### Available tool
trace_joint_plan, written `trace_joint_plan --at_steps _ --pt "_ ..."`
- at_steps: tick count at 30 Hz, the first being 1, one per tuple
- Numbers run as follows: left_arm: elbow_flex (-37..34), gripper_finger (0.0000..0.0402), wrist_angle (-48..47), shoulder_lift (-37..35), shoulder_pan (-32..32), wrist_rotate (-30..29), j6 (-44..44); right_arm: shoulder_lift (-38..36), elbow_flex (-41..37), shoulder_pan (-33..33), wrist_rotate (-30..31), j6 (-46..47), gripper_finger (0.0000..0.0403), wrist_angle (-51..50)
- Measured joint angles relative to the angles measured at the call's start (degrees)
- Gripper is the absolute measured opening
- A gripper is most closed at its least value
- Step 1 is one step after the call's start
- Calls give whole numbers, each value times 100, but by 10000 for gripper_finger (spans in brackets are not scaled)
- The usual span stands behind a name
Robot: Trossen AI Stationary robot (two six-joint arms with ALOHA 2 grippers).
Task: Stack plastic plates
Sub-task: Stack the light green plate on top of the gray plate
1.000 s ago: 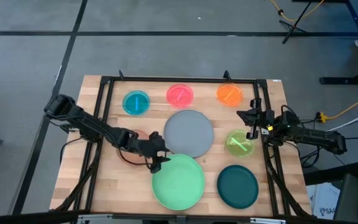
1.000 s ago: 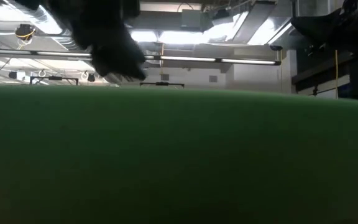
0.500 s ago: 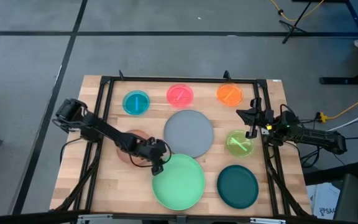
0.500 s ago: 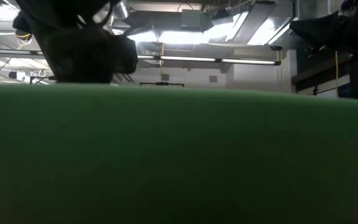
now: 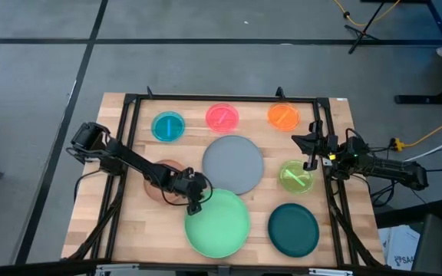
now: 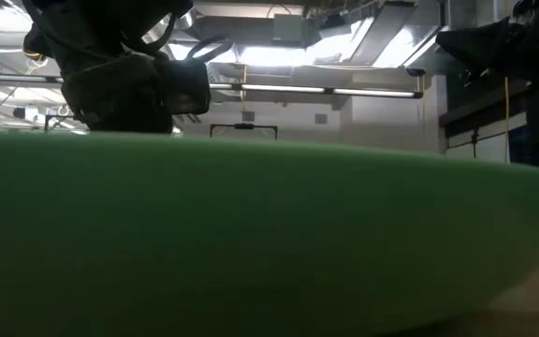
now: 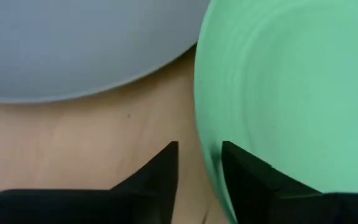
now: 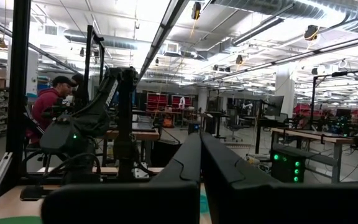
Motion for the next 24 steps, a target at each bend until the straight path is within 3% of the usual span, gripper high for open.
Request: trace_joint_plan --at_steps 10,24 --pt "0 22 33 -2 4 -87 -7 -2 0 -2 98 -2 5 -41" --pt "266 12 9 -22 11 202 372 -2 0 -2 97 0 5 -41"
